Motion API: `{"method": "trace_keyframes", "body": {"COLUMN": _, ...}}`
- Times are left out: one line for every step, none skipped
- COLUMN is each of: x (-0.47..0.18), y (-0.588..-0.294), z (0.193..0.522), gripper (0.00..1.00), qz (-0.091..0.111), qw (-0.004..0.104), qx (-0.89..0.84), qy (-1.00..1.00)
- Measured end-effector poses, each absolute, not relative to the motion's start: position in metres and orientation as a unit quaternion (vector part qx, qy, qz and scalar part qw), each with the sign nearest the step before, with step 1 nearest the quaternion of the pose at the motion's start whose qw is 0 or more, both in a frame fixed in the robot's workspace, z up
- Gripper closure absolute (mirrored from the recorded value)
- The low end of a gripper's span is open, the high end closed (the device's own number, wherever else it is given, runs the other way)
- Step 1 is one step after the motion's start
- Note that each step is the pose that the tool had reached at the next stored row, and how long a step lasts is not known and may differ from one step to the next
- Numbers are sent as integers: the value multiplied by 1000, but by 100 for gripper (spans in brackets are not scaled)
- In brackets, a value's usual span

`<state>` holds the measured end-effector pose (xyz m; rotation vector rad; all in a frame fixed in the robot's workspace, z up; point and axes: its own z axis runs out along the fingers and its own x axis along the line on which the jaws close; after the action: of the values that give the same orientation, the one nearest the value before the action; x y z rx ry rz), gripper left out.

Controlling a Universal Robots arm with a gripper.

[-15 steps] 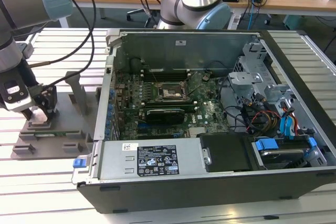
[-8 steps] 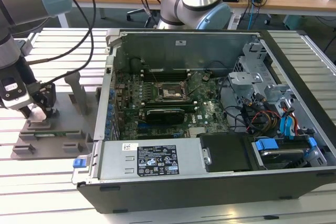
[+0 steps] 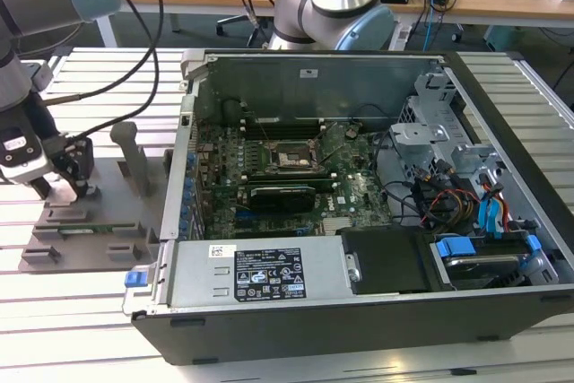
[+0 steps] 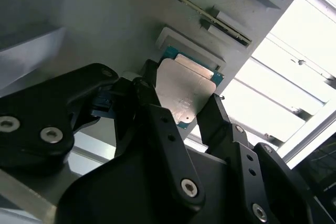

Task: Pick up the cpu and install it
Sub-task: 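Pick up the cpu and move it towards the insertion slot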

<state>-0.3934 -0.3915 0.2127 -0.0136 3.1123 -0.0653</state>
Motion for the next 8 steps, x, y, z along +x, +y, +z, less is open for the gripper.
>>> {"method": "trace_keyframes", "body": {"x": -393, "y": -392, "z": 215, "gripper": 45, "qz": -21, "qw": 14, "qx": -4, "qy": 1000}}
{"method": "trace_keyframes", "body": {"x": -393, "y": -392, "z": 216, "gripper": 45, "qz": -21, "qw": 14, "qx": -4, "qy": 1000}}
{"method": "trace_keyframes", "body": {"x": -393, "y": -392, "z": 217, "gripper": 45, "qz": -21, "qw": 14, "qx": -4, "qy": 1000}}
{"method": "trace_keyframes", "body": {"x": -393, "y": -392, "z": 218, "gripper": 45, "qz": -21, "qw": 14, "qx": -4, "qy": 1000}}
{"method": "trace_keyframes", "body": {"x": -393, "y": -392, "z": 221, "gripper": 45, "qz": -21, "qw": 14, "qx": -4, "qy": 1000}}
{"method": "trace_keyframes", "body": {"x": -393, "y": -392, "z": 222, "gripper": 45, "qz": -21, "qw": 14, "qx": -4, "qy": 1000}}
{"method": "trace_keyframes", "body": {"x": -393, "y": -392, "z": 223, "gripper": 45, "qz": -21, "qw": 14, "qx": -4, "qy": 1000}}
{"method": "trace_keyframes", "body": {"x": -393, "y": -392, "z": 223, "gripper": 45, "qz": -21, "qw": 14, "qx": -4, "qy": 1000}}
